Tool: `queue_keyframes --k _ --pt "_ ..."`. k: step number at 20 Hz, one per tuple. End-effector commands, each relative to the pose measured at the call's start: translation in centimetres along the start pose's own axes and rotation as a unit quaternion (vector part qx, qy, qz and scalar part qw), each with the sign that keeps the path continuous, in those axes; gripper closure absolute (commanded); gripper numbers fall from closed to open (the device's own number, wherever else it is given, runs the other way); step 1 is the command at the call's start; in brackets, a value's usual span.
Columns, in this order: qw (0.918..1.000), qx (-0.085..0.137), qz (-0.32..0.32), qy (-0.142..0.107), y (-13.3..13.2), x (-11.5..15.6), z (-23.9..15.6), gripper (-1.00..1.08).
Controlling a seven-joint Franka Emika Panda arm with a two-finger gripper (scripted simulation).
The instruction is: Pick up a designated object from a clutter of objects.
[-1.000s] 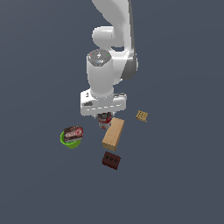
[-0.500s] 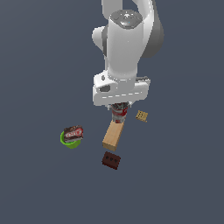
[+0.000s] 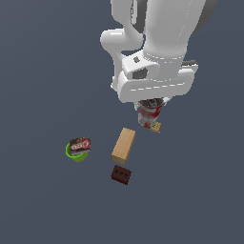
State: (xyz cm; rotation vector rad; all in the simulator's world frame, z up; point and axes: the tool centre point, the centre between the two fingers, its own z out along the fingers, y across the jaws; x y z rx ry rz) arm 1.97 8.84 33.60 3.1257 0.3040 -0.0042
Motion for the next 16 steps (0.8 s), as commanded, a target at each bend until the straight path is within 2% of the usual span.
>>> queue_keyframes --k 1,8,16 --pt "1.0 0.0 0.001 0.001 -0.9 0.7 -1.5 1.08" --pt "1.0 0.0 0.0 0.001 -2.3 1.8 -3.7 1.08" --pt "1.0 0.0 0.0 0.001 -2.5 2.1 -4.1 1.08"
